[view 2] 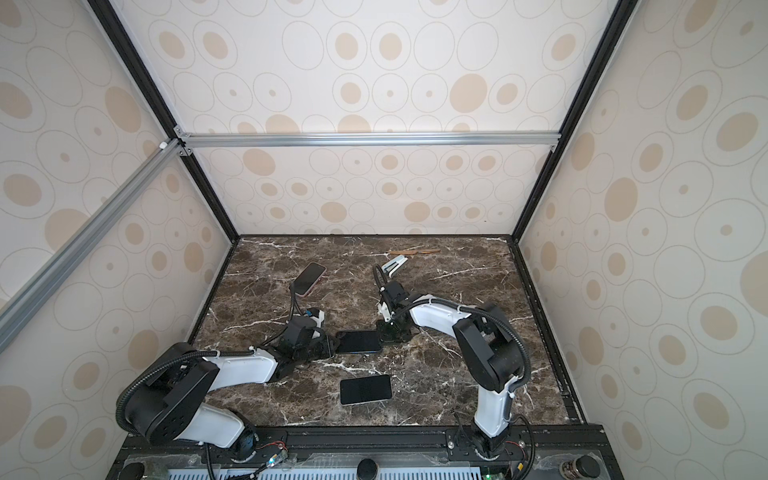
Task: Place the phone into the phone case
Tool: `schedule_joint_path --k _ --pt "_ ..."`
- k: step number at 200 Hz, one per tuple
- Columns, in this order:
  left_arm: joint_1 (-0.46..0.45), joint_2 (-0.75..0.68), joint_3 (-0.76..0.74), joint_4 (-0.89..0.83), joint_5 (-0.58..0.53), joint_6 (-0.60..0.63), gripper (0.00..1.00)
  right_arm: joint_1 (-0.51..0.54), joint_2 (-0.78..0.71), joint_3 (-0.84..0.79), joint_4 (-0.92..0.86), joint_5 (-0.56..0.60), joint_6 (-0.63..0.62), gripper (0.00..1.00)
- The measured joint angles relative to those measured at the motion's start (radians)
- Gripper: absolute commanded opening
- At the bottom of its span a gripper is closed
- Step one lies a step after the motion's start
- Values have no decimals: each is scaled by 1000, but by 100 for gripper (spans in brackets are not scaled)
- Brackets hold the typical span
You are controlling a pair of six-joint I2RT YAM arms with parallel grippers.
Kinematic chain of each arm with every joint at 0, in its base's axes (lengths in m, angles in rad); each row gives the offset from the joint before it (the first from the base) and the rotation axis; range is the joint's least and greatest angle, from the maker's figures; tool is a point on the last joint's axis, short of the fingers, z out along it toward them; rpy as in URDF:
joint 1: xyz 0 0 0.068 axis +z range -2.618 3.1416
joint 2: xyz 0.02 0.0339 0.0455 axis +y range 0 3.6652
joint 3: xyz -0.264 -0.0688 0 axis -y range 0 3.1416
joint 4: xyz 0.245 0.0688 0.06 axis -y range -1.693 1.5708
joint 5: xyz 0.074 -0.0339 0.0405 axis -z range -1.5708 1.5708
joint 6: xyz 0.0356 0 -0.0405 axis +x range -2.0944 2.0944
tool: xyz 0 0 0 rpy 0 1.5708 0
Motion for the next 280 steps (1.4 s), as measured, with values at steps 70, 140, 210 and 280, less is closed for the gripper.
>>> schedule_joint_path --k 70,140,210,280 --pt "0 6 -17 42 -5 -14 18 6 24 26 -32 13 -7 7" --pt "1 8 -19 49 -17 -15 18 7 60 57 -50 20 -34 7" --pt "-6 -37 24 -98 -50 -1 23 43 -11 34 -40 94 -43 21" --pt "47 -113 180 -255 -102 45 29 -31 -62 188 -129 160 -94 20"
